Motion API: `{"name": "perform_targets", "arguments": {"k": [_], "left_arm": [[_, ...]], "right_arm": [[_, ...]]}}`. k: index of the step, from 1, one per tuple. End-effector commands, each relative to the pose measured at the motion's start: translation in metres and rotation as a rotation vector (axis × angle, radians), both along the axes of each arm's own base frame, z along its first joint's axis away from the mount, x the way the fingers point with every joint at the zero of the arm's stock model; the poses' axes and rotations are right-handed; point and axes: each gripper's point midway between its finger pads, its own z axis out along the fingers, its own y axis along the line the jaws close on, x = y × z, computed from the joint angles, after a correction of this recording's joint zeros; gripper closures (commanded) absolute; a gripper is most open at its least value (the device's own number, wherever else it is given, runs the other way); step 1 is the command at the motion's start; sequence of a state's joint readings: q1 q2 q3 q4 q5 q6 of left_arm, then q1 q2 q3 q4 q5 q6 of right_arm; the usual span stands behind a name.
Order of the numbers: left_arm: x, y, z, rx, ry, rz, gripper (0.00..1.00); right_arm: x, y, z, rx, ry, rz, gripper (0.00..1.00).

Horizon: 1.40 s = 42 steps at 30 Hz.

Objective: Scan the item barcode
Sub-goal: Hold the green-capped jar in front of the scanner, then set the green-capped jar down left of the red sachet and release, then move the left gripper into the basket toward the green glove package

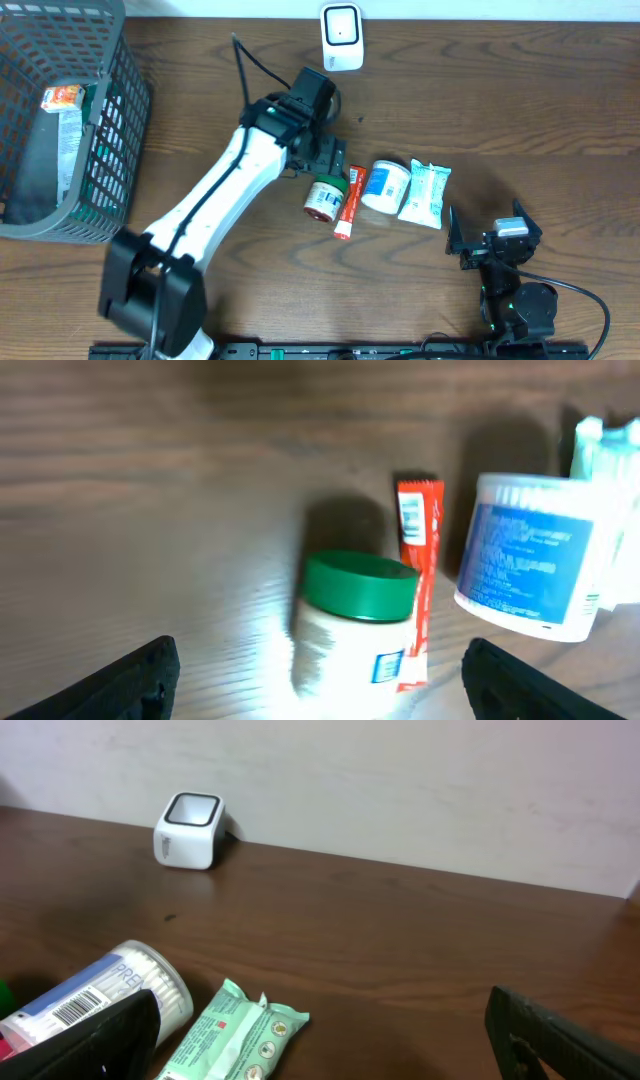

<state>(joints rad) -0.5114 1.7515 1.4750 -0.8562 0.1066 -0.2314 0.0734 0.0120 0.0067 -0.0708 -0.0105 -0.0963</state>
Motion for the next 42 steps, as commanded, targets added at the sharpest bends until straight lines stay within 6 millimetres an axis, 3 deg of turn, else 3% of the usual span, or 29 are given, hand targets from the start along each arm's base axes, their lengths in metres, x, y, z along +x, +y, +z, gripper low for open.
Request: {"name": "perform_targets", "arguments": {"k": [1,8,12,17,27,35,42], "left_arm": [[0.011,0.025,0.03,0.087,-0.135,0.051,0.12],[0.018,0.076,0.094,0.137,-0.334,0.183,0.12],[0.019,0.122,0.128,0.143,-0.421,0.296,0.12],[0.016,0.183,0.154,0.162,-0.48,0.432,0.12],[0.006,0.287,0.157,0.253,-0.467,0.677,0.12],[-0.002,0.336,0.16,0.283,-0.475,0.813,0.12],[0.011,0.373,0.168,0.298,-0.553,0.896,0.12]], "right_arm": [[0.0,0.001,0.0,-0.006,-0.001,0.003,0.01],[0.0,0.001,0.0,-0.006,-0.001,0.004,0.01],[0.0,0.001,0.0,-0.006,-0.001,0.004,0.01],[0.0,0.001,0.0,-0.006,-0.001,0.004,0.01],[0.0,0.001,0.0,-0.006,0.0,0.003,0.01],[0.0,0.001,0.0,-0.006,-0.001,0.004,0.01],[0.0,0.001,0.0,-0.006,-0.001,0.003,0.01]]}}
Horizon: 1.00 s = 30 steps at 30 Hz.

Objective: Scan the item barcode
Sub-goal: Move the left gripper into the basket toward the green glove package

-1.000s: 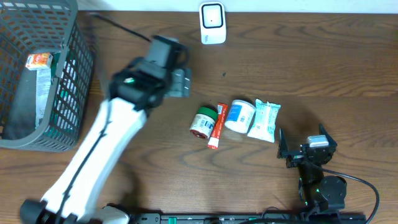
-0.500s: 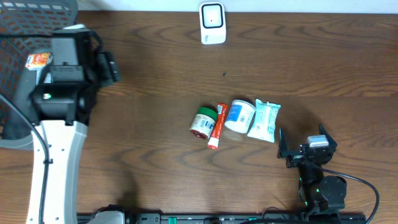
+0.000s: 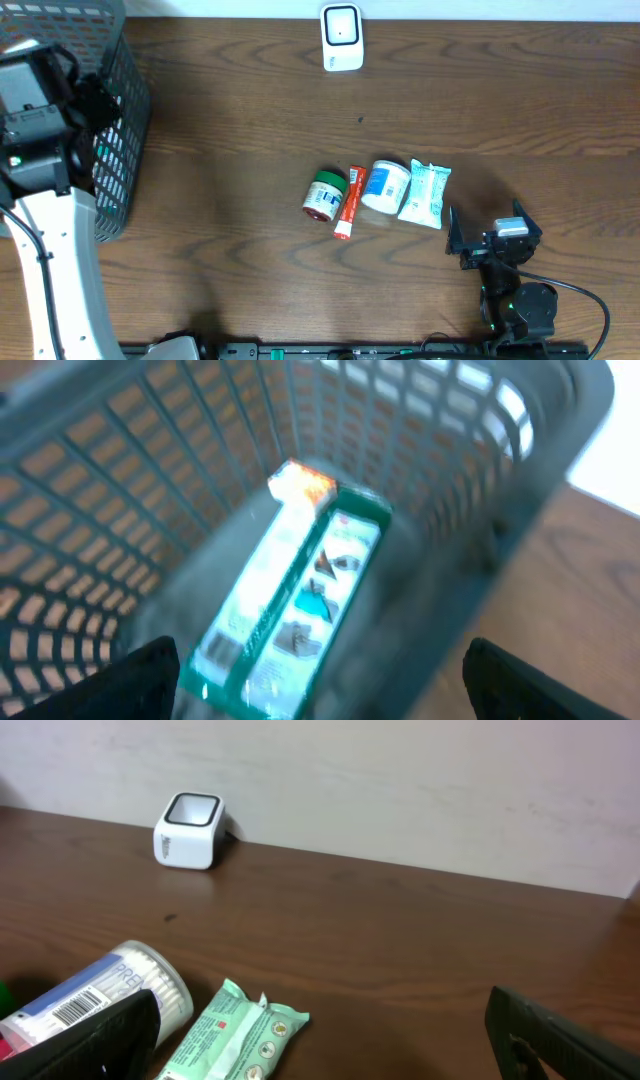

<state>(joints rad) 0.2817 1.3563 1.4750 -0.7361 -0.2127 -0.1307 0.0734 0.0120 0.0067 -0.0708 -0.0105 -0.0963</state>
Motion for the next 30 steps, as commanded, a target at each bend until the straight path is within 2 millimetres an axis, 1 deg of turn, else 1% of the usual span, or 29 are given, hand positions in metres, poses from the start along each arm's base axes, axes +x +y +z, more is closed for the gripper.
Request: {"name": "perform_targets", "arguments": {"k": [1,3,8,12,18,21,22,26,30], "left_arm": [[0.006,0.023,-0.005,0.02,0.003,0.042,0.12],[0.007,0.032,-0.012,0.015,0.018,0.064,0.12],[0.008,0.057,-0.042,0.016,0.112,0.088,0.12],[0.004,0.081,-0.063,0.004,0.168,0.124,0.12],[0.013,0.097,-0.095,-0.151,0.141,0.057,0.11],[0.014,0.109,-0.106,-0.178,0.139,0.067,0.11],[0.014,0.118,-0.113,-0.18,0.143,0.079,0.11],[0.019,0.129,-0.132,-0.188,0.161,0.076,0.1],[0.03,0.128,-0.159,-0.241,0.18,0.046,0.1]], "right_arm": [[0.0,0.001,0.0,-0.006,-0.001,0.003,0.01],[0.0,0.001,0.0,-0.006,-0.001,0.003,0.01],[0.0,0.001,0.0,-0.006,-0.001,0.004,0.01],[0.0,0.001,0.0,-0.006,-0.001,0.004,0.01],[0.0,0.001,0.0,-0.006,-0.001,0.003,0.01],[0.0,0.001,0.0,-0.006,-0.001,0.003,0.01],[0.0,0.001,0.0,-0.006,-0.001,0.004,0.01],[0.0,0.001,0.0,-0.006,-0.001,0.003,0.01],[0.0,0.001,0.0,-0.006,-0.001,0.003,0.01]]}}
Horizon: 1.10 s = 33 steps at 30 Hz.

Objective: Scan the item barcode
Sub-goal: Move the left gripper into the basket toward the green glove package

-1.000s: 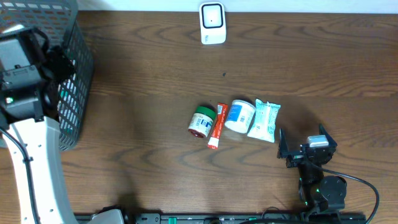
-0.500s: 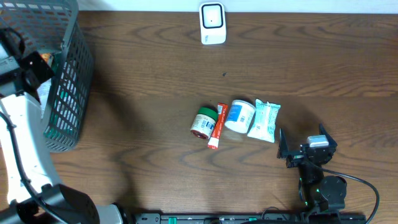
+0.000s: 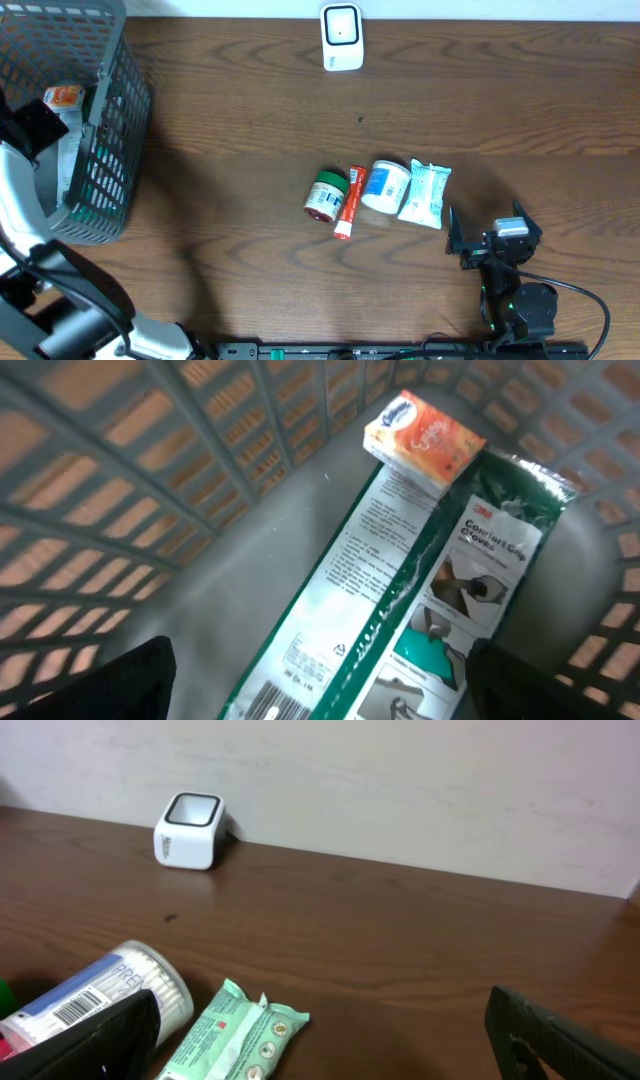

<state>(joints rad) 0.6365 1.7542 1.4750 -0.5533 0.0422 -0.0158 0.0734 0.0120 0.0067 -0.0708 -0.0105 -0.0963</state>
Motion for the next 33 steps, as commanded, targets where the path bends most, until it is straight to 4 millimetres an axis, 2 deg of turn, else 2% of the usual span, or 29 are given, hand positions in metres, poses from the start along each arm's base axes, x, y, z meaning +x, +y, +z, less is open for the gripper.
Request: {"name": "perform_targets", "arguments": {"k": [1,4,7,10,15,18,23,29,33], "left_arm": [[0.01,-0.001,-0.028,-0.058,0.024,-0.046,0.1],[0.013,0.004,-0.038,-0.084,0.057,-0.04,0.1],[0.02,0.009,-0.031,-0.123,0.081,-0.045,0.1],[0.028,0.011,-0.011,-0.151,0.073,-0.056,0.1],[0.035,0.015,0.041,-0.141,0.035,-0.038,0.11],[0.034,0.014,0.05,-0.138,0.032,-0.038,0.11],[0.025,0.007,0.025,-0.196,0.104,-0.034,0.11],[0.017,0.003,-0.022,-0.287,0.218,-0.027,0.11],[0.018,0.004,-0.039,-0.306,0.247,-0.023,0.05]], "right_arm": [[0.0,0.001,0.0,-0.006,-0.001,0.004,0.01],[0.0,0.001,0.0,-0.006,-0.001,0.003,0.01],[0.0,0.001,0.0,-0.006,-0.001,0.003,0.01],[0.0,0.001,0.0,-0.006,-0.001,0.003,0.01],[0.0,0.001,0.0,-0.006,-0.001,0.003,0.01],[0.0,0.001,0.0,-0.006,-0.001,0.003,0.01],[0.0,0.001,0.0,-0.006,0.0,0.003,0.01],[0.0,0.001,0.0,-0.006,-0.001,0.004,0.01],[0.0,0.001,0.0,-0.006,0.0,0.003,0.01]]}}
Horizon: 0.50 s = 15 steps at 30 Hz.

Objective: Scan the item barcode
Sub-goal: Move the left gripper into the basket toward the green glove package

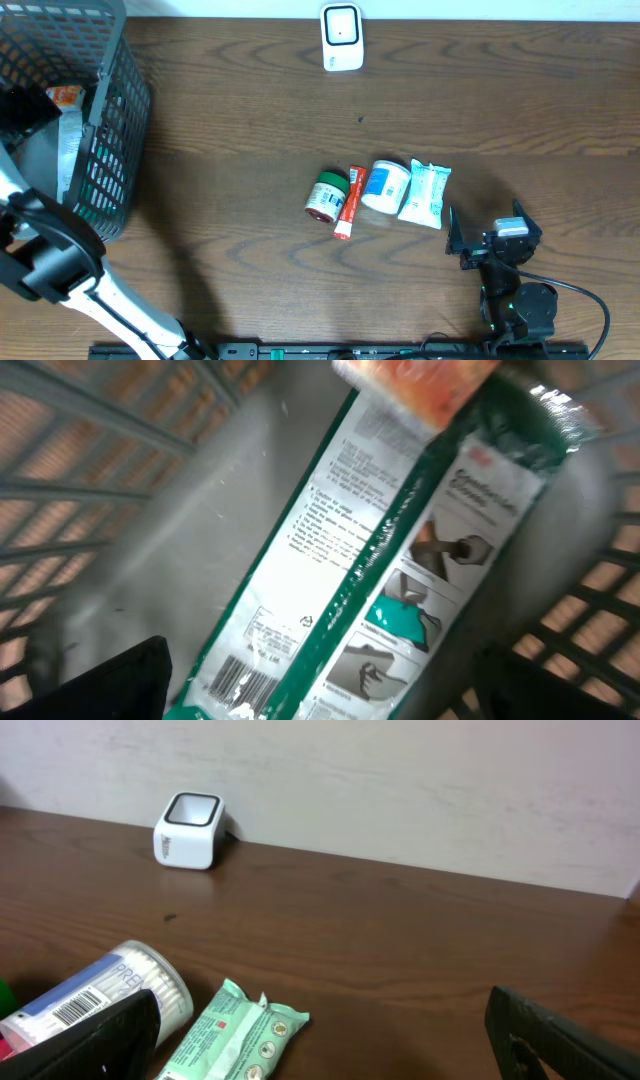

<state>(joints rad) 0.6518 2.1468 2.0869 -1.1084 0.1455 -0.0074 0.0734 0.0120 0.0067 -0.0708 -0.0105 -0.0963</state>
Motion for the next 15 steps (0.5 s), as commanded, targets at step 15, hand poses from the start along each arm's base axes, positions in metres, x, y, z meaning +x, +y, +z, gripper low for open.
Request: {"name": "perform_targets", "arguments": {"k": [15], "left_arm": [[-0.001,0.003,-0.045,-0.06,0.072,-0.015,0.04]], "right_arm": [[0.0,0.001,0.0,-0.006,-0.001,0.004,0.01]]}}
